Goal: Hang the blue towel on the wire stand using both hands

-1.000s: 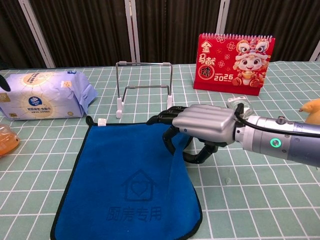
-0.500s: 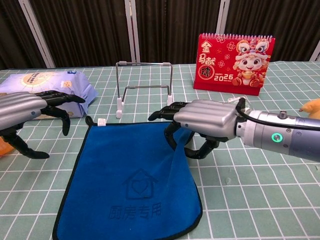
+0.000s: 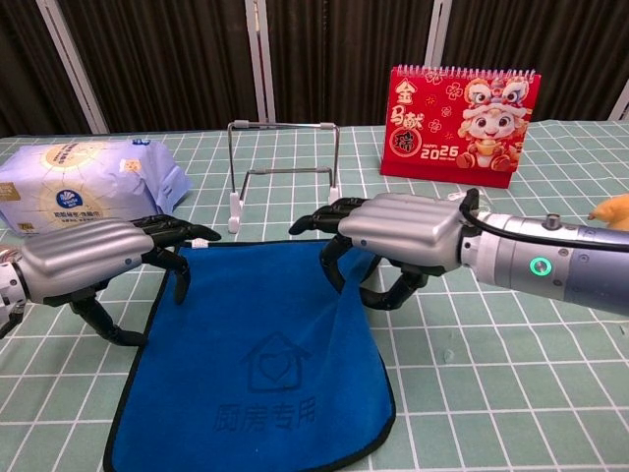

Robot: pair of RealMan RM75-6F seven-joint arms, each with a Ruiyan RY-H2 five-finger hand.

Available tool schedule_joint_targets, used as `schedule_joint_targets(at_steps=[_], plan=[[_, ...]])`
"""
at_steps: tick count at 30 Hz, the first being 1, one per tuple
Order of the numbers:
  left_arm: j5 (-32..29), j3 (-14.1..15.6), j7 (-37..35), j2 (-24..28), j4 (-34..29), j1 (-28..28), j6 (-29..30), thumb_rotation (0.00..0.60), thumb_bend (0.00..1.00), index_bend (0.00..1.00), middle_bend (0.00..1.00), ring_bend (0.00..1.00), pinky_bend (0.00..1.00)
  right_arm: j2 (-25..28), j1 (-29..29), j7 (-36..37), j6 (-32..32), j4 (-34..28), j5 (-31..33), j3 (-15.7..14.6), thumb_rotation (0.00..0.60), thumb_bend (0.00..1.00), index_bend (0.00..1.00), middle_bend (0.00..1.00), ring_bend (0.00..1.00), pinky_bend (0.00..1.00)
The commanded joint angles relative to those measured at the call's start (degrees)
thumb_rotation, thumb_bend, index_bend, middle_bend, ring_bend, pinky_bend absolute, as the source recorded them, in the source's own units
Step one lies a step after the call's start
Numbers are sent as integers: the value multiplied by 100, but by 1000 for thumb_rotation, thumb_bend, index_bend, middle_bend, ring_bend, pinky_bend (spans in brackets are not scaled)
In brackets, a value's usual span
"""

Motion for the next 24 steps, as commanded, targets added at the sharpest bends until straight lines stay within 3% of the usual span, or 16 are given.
schedule_joint_targets(at_steps=[1, 16, 24], plan=[[-29, 36, 3, 24, -1, -24, -27, 600, 178, 468, 0, 0, 0, -9, -3, -3, 2, 8, 6, -6, 600, 550, 623, 50, 0, 0], [-126, 173, 16, -115, 117, -119, -77, 600, 177, 469, 0, 0, 0, -58, -7, 44, 53, 74, 27, -21, 600, 550, 623, 50, 0, 0], [-168, 166, 49, -101, 24, -191, -99, 600, 289, 469, 0, 0, 0, -57, -19, 76, 88, 80, 22, -36, 600, 550, 623, 49, 0, 0]])
